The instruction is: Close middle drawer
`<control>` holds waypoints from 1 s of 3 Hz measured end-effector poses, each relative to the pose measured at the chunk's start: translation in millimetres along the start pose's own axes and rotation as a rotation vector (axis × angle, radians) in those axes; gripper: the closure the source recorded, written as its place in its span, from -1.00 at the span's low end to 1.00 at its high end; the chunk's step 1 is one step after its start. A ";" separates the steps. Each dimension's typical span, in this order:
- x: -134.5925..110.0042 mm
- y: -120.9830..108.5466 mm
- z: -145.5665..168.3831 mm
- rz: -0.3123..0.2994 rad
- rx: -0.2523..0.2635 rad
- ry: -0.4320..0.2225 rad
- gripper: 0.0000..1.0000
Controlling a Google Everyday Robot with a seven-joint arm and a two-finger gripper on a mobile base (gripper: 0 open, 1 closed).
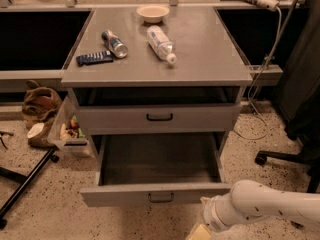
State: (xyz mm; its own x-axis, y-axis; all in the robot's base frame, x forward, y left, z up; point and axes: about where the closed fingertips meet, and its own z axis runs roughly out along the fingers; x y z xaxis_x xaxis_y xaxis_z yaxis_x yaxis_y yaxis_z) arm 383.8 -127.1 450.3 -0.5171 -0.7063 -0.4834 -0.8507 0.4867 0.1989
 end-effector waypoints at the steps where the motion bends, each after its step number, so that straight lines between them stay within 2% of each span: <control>1: -16.8 -6.3 24.1 -0.041 -0.006 0.010 -1.00; 3: -70.1 -13.9 67.6 -0.150 -0.028 0.007 -1.00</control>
Offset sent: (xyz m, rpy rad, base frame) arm 0.0599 0.0864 -0.0377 -0.0173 -0.0505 0.1671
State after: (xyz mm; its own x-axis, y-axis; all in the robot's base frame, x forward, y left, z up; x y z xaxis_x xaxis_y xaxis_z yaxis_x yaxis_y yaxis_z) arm 438.3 -49.6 423.8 -0.3844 -0.7736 -0.5038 -0.9208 0.3607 0.1486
